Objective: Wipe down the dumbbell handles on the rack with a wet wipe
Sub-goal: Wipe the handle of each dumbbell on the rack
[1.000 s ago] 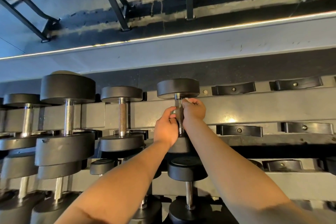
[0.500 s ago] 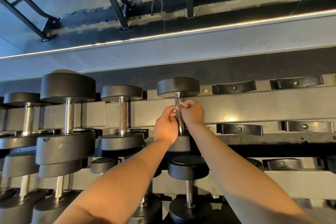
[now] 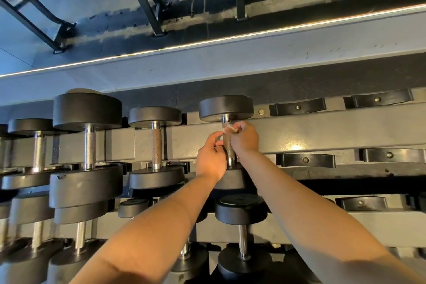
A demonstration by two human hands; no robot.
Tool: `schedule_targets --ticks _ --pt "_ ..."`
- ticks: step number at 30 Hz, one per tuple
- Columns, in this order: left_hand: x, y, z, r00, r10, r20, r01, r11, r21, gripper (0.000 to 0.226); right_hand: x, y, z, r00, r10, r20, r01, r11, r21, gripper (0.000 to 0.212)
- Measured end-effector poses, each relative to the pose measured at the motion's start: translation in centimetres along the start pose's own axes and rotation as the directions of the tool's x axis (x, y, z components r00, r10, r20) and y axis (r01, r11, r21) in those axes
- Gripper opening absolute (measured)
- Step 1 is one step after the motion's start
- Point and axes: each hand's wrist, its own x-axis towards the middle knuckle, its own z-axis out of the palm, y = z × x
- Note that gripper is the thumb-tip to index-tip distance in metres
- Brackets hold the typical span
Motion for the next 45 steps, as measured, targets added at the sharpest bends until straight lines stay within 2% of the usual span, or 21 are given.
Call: schedule_targets --ticks 6,10,12,14,17,20,23,28,32,34,36,38,40,41,45 --pt "-0.2 0.2 0.0 1.000 -0.022 -0.015 0.021 0.999 -0.025 0.039 -1.0 1.3 -0.8 0.997 -0.023 0.077 0.038 0.980 -0.197 0.011" --pt "-0.1 0.0 0.1 1.000 -0.020 -0.015 0.020 0.999 -0.026 0.040 -0.9 1.6 -1.4 0.989 0.041 0.141 0.007 0.946 -0.325 0.007" --pt "-0.1 0.0 0.1 1.000 -0.009 -0.015 0.008 1.000 -0.021 0.041 -0.6 1.6 -1.8 0.979 0.066 0.192 0.014 0.923 -0.385 0.011" --pt "-0.1 0.0 0.1 1.000 -0.007 -0.009 0.006 1.000 -0.022 0.040 -0.1 1.6 -2.1 0.979 0.092 0.183 -0.036 0.957 -0.289 0.014" --pt "-0.1 -0.1 0.1 1.000 -0.011 -0.016 0.010 0.999 -0.032 0.039 0.2 1.1 -1.9 0.993 0.095 0.064 -0.097 0.995 0.036 0.012" --pt "0.0 -0.2 0.2 1.000 -0.012 -0.021 0.011 1.000 -0.021 0.041 0.3 0.5 -1.3 0.995 0.064 0.082 -0.070 0.995 0.071 0.011" --pt "0.0 -0.1 0.2 1.000 -0.008 -0.027 0.007 1.000 -0.027 0.039 0.2 0.7 -1.6 0.989 0.066 0.134 -0.060 0.997 -0.050 0.013" --pt "-0.1 -0.1 0.1 1.000 0.002 -0.021 -0.002 1.000 -0.024 0.039 -0.6 1.7 -2.4 0.979 0.014 0.205 0.046 0.957 -0.287 0.020" --pt "-0.2 0.0 0.1 1.000 0.001 -0.021 -0.002 1.000 -0.022 0.039 -1.3 2.2 -2.2 0.950 0.041 0.311 0.152 0.807 -0.571 0.009" --pt "-0.2 -0.1 0.1 1.000 -0.006 -0.020 0.005 1.000 -0.017 0.039 -1.5 2.3 -2.1 0.937 0.080 0.340 0.163 0.761 -0.628 0.011" --pt "-0.1 -0.1 0.1 1.000 -0.008 -0.022 0.008 1.000 -0.016 0.040 -1.3 2.0 -2.5 0.952 0.084 0.296 0.097 0.831 -0.548 0.013" --pt "-0.1 -0.2 0.1 1.000 -0.012 -0.020 0.012 1.000 -0.025 0.039 -0.9 1.4 -3.1 0.980 0.086 0.181 -0.023 0.946 -0.324 0.020" --pt "0.0 -0.2 0.1 1.000 -0.009 -0.019 0.008 0.999 -0.033 0.038 -0.4 0.8 -3.3 0.985 0.115 0.130 -0.096 0.984 -0.147 0.031" --pt "0.0 -0.2 0.1 1.000 -0.006 -0.020 0.005 0.999 -0.035 0.038 -0.4 0.5 -3.2 0.977 0.133 0.166 -0.111 0.985 -0.136 0.035" --pt "0.1 -0.5 0.2 1.000 -0.008 -0.017 0.007 0.999 -0.041 0.040 -1.2 -0.1 -2.5 0.928 0.194 0.317 -0.087 0.943 -0.322 0.036"
